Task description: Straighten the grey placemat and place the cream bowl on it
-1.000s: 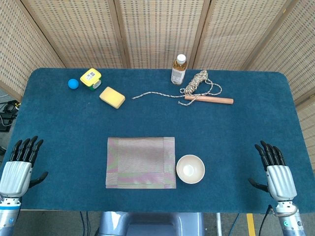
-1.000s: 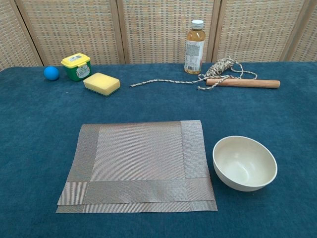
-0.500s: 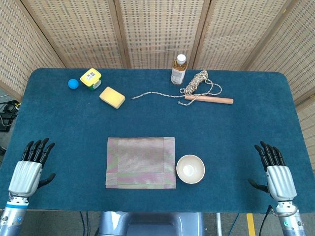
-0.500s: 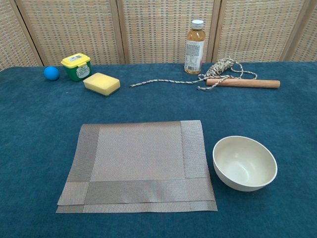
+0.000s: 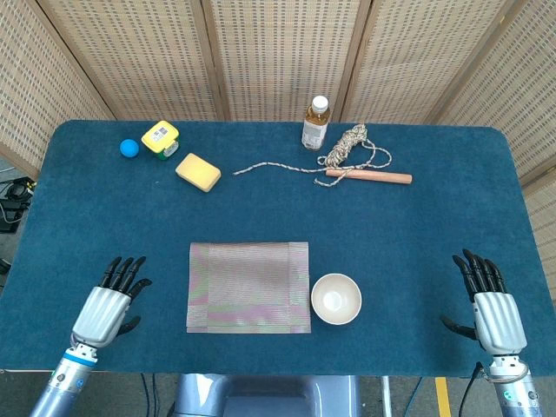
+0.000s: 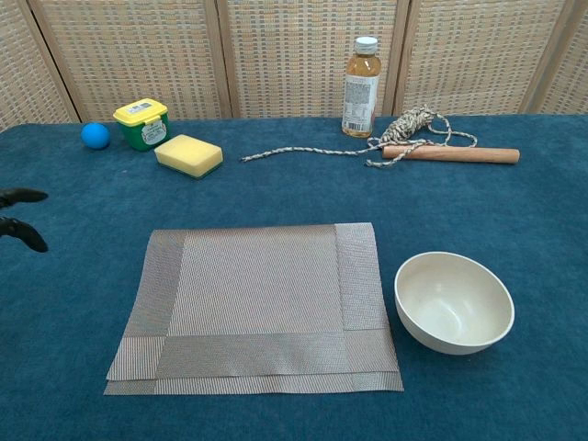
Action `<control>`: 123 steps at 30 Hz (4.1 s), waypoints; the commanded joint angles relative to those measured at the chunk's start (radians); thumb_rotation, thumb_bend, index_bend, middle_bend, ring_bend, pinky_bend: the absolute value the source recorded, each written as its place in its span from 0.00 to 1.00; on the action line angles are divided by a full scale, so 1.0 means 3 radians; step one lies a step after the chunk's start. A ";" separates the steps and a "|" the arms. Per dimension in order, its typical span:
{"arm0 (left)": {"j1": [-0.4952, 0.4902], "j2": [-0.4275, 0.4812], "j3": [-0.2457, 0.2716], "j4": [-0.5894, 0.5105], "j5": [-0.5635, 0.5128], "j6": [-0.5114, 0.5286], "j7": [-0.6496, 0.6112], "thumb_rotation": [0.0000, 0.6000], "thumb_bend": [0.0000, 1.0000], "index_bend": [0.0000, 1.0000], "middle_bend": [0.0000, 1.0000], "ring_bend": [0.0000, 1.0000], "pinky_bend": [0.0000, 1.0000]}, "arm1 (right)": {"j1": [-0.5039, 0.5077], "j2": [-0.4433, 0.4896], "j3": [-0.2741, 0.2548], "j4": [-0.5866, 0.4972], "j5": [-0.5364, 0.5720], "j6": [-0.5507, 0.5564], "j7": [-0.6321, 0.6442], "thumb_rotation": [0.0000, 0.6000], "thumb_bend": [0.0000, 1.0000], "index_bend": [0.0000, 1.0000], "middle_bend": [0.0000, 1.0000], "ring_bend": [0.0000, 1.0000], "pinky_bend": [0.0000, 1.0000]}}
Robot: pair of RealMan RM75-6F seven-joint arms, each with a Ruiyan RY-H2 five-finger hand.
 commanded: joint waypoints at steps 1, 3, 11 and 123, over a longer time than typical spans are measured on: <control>-0.0069 -0.0158 0.0043 0.0038 -0.0031 -0.0177 0.0181 1.00 0.18 0.24 0.00 0.00 0.00 | 0.0000 0.0011 0.0002 -0.0003 0.0002 -0.0002 0.0023 1.00 0.22 0.03 0.00 0.00 0.00; -0.0092 -0.0237 0.0062 0.0033 -0.0040 -0.0250 0.0246 1.00 0.18 0.23 0.00 0.00 0.00 | -0.0003 0.0020 0.0004 -0.0007 -0.0001 0.0007 0.0041 1.00 0.22 0.03 0.00 0.00 0.00; -0.0127 -0.0498 0.0073 -0.0019 -0.0124 -0.0390 0.0472 1.00 0.18 0.23 0.00 0.00 0.00 | -0.0013 0.0057 0.0010 -0.0024 -0.0003 0.0025 0.0116 1.00 0.22 0.03 0.00 0.00 0.00; -0.0596 -0.0198 -0.0619 -0.0543 -0.0313 0.0052 0.0391 1.00 0.43 0.68 0.00 0.00 0.00 | -0.0021 0.0121 -0.0036 -0.0151 -0.0027 -0.0034 0.0186 1.00 0.21 0.05 0.00 0.00 0.00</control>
